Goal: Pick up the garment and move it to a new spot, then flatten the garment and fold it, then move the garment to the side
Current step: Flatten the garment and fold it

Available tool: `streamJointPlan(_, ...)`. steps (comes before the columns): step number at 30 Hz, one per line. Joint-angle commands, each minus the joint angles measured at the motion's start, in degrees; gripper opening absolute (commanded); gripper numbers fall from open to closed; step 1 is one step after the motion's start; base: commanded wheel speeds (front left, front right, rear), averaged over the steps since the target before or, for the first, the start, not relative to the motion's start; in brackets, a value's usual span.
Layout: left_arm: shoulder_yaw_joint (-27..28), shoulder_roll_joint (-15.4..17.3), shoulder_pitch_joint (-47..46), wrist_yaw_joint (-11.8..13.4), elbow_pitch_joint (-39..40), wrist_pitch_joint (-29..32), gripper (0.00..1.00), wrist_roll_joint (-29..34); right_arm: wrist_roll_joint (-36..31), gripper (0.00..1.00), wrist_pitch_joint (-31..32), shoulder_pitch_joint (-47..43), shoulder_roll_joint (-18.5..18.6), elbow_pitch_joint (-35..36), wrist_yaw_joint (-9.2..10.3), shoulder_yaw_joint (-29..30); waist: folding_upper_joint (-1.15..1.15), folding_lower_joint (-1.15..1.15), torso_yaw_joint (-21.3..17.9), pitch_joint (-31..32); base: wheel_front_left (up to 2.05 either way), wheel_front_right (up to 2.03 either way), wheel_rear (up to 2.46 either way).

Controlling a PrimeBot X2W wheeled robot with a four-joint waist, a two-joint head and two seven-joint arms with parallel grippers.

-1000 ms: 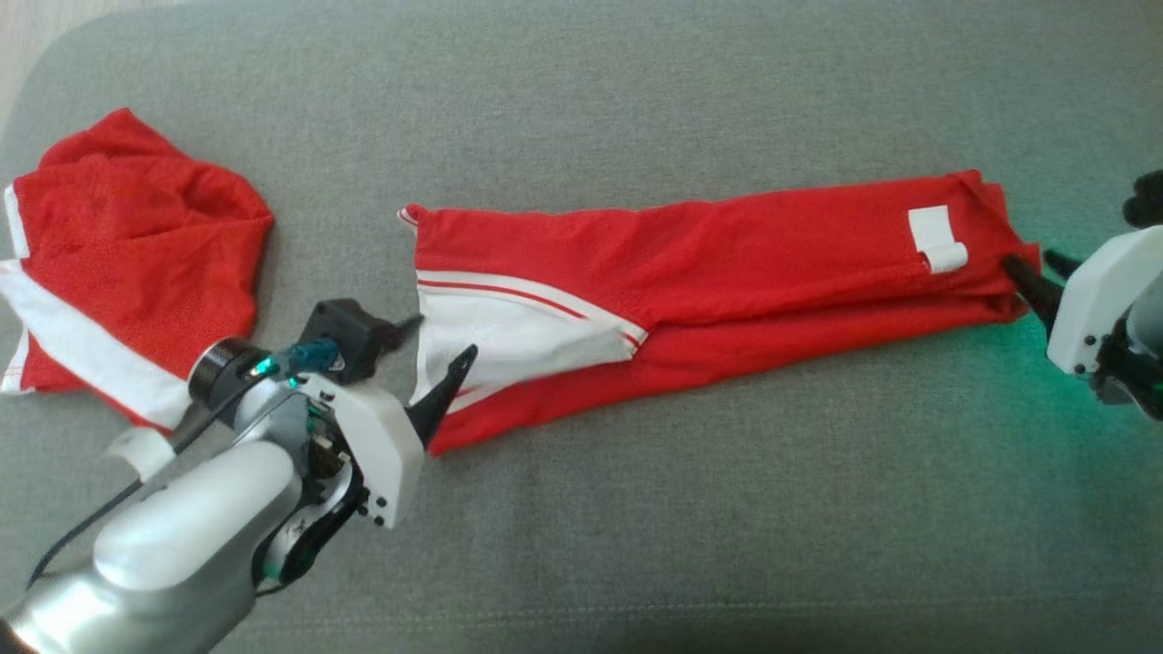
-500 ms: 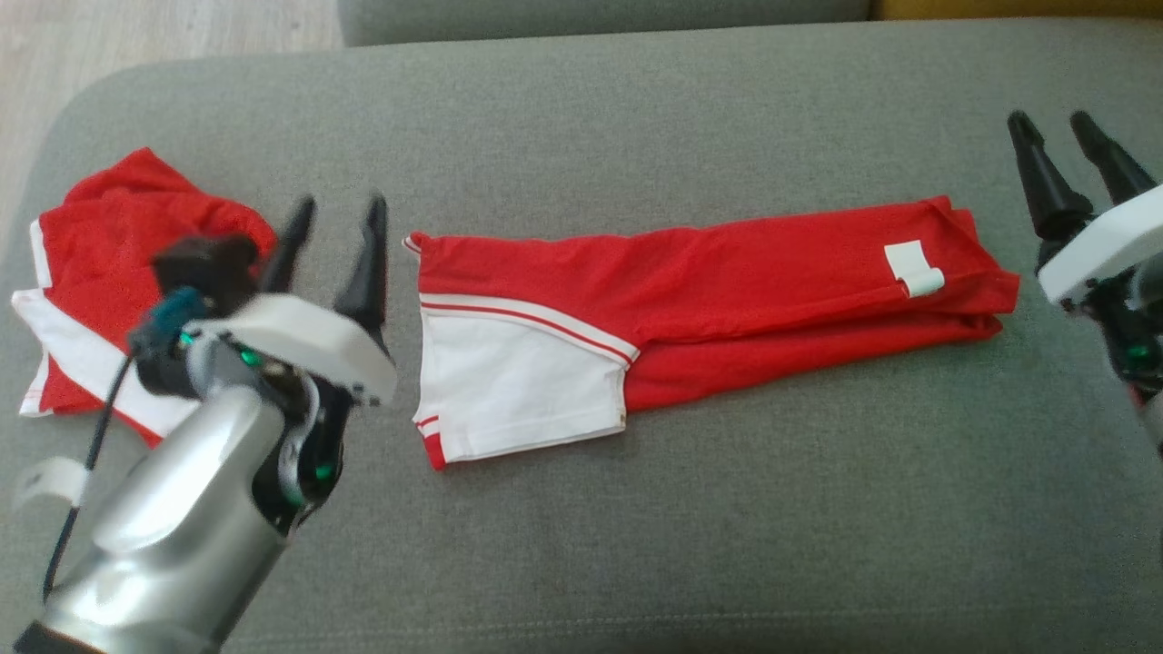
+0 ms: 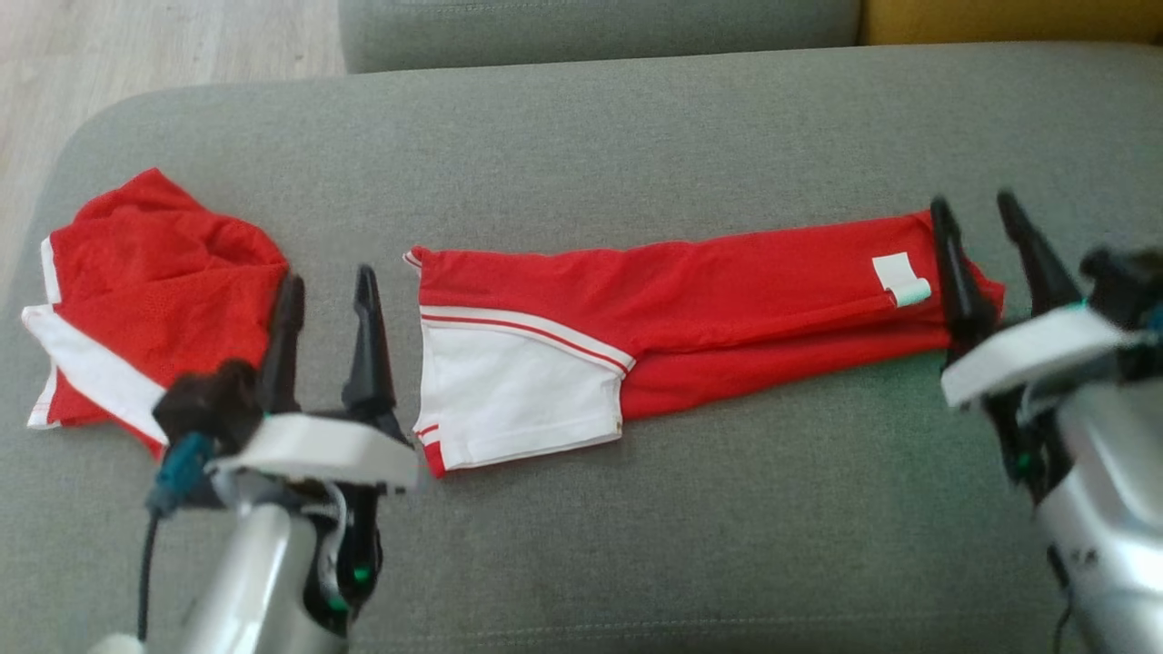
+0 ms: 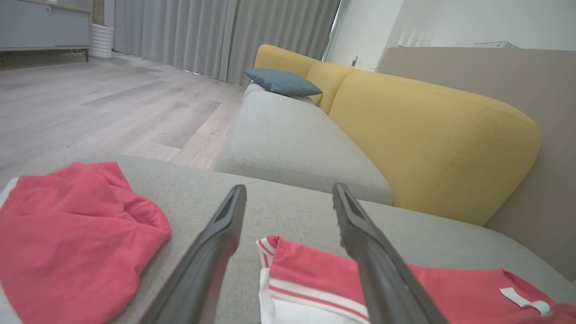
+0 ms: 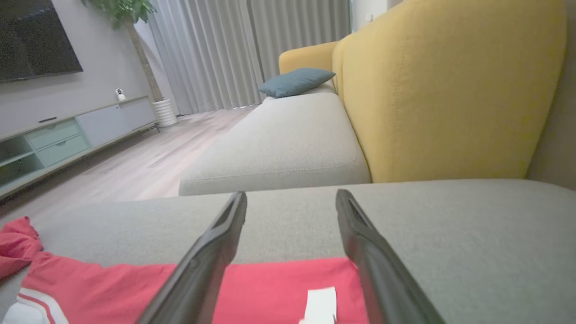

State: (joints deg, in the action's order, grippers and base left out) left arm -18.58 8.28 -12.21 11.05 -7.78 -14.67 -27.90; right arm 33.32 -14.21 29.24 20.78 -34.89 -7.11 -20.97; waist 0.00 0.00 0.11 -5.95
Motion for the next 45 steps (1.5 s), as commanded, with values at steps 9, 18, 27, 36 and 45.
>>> streamJointPlan(9,8.29,-3.85,0.36,-6.5,-0.58,-0.32,1.0,5.94,-7.44,1.0,0.65,-4.77,-4.12,2.08,-0.37,8.4,0.0,0.0,1.4,-1.46,0.0,0.0,0.0)
streamJointPlan(18,9.73,-5.24,-1.44,-9.36,-2.27,-0.32,1.0,8.35,-11.88,1.0,9.22,1.61,-4.44,-7.71,-0.37,20.66,0.0,0.0,3.87,-6.39,0.0,0.0,0.0)
streamJointPlan(27,9.9,-5.38,-2.48,-9.46,-2.71,-0.32,1.0,7.97,-18.22,1.0,14.03,4.87,-7.74,-16.17,-0.37,27.49,0.0,0.0,4.52,-8.0,0.0,0.0,0.0)
streamJointPlan(36,10.51,-5.39,-3.13,-9.26,-2.62,-0.32,1.0,8.36,-19.55,1.0,15.81,4.88,-9.55,-18.28,-0.37,29.14,0.0,0.0,3.23,-8.62,0.0,0.0,0.0)
streamJointPlan(45,11.07,-5.4,-3.75,-9.27,-2.05,-0.32,1.0,8.78,-18.35,1.0,15.66,4.46,-10.79,-16.0,-0.37,29.17,0.0,0.0,1.67,-10.79,0.0,0.0,0.0)
